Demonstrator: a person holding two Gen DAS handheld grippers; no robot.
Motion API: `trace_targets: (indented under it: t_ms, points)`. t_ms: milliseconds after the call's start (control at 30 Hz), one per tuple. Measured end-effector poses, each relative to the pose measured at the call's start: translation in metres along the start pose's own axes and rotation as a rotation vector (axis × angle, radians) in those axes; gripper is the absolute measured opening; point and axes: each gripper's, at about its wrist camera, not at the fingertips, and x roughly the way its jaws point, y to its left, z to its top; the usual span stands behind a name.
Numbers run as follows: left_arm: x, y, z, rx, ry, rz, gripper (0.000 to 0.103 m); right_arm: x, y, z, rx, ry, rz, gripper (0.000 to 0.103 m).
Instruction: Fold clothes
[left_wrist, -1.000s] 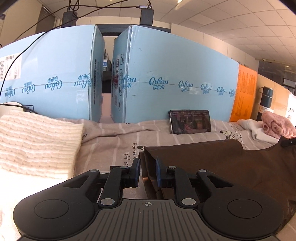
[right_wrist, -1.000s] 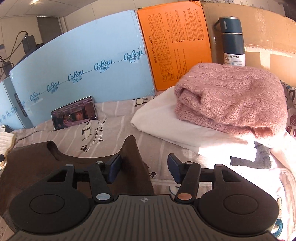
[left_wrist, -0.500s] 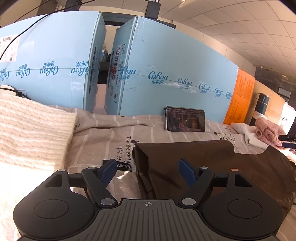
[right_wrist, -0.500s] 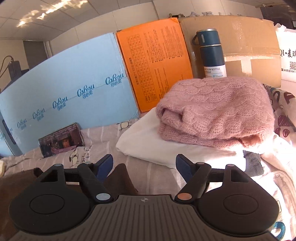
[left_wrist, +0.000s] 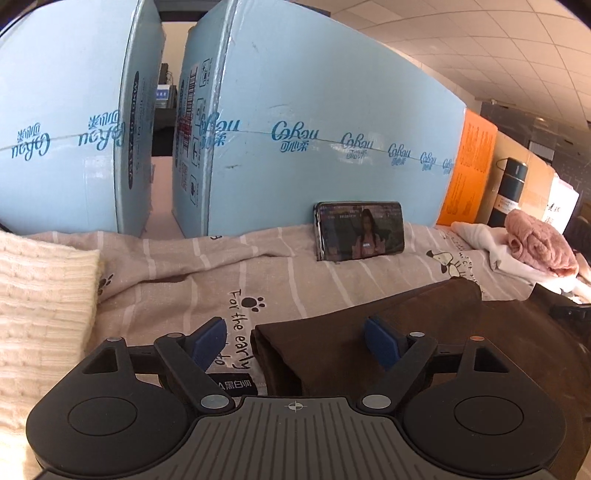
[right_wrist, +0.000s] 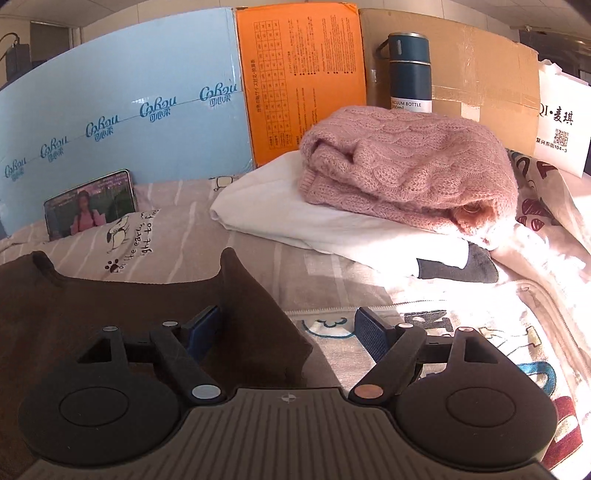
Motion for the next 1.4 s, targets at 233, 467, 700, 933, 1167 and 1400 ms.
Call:
trace_targets:
  t_ms: [233,467,700,933,1167,1400]
  points:
    - [0.008,-0.013,-0.007,0.086,0.062,0.011,0.085,-0.001,-0.007,-0.002,0.038,-0.007,0.058,0.086]
    - [0.003,-0.022,-0.004,0.088,0.064,0.172,0.087,0.001,-0.011,-0.001,0.065,-0.001,0.088,0.091]
    - [-0.022,-0.026,-0.004,-0.090,0.090,0.227,0.097,-0.034,-0.022,-0.002,0.172,-0.193,0.129,0.091]
    - [-0.046,-0.026,-0.018,-0.168,0.058,0.161,0.098,-0.097,-0.006,-0.021,0.199,-0.265,0.134,0.103]
    - [-0.056,-0.028,-0.027,-0.201,0.058,0.136,0.098,-0.135,0.003,-0.027,0.285,-0.122,0.126,0.103]
    - [-0.060,-0.029,-0.029,-0.205,0.046,0.120,0.098,-0.136,-0.009,-0.041,0.552,0.076,0.210,0.103]
